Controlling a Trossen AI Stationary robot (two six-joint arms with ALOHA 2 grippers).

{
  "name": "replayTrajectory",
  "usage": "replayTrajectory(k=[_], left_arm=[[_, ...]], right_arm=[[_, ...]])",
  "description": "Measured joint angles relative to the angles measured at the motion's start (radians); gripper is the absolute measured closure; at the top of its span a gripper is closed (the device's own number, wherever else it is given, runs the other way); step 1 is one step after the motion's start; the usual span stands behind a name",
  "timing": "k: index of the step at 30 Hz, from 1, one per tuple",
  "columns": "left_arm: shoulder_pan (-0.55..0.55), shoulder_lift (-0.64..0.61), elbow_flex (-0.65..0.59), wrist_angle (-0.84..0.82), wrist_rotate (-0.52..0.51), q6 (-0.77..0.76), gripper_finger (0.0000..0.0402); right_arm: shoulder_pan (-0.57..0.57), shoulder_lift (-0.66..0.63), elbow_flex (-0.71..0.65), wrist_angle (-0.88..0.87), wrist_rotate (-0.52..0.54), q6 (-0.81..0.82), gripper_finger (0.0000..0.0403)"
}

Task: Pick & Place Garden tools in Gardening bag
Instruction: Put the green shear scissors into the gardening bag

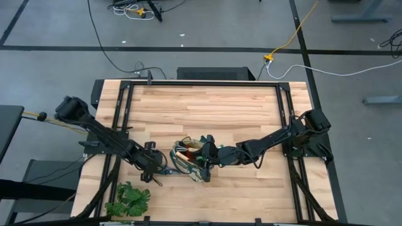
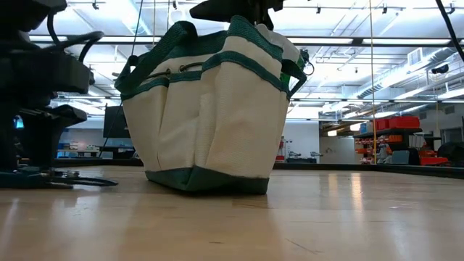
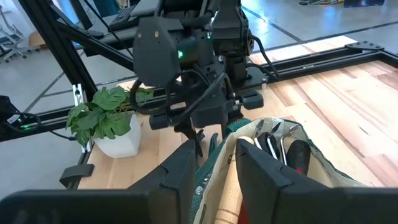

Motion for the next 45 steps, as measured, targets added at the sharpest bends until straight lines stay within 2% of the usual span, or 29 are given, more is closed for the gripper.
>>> replayTrajectory(k=[6,10,14,20,33,45], left_arm=[[-0.001,0.054,0.005,0.021,-0.009,0.003,0.0192],[0.0,0.056,0.005,0.028,-0.023,-0.004,0.0212],[0.0,0.058,0.004,0.033,-0.026,-0.005,0.0256],[0.001,0.052,0.002,0.032,-0.019,-0.01,0.0349],[0.001,0.031,0.0,0.012,-0.006,-0.059,0.0348],[-0.003,-0.159,-0.003,-0.164,-0.013,-0.133,0.0348]], right_arm=[[0.0,0.0,0.0,-0.001,0.0,0.0,0.0286],[0.0,0.0,0.0,-0.001,0.0,0.0,0.0286],[0.0,0.0,0.0,-0.002,0.0,0.0,0.0286],[0.0,0.0,0.0,-0.002,-0.001,0.0,0.0286],[0.0,-0.003,0.0,-0.005,0.0,-0.035,0.0286],[-0.009,-0.023,0.0,-0.02,0.003,-0.073,0.0286]])
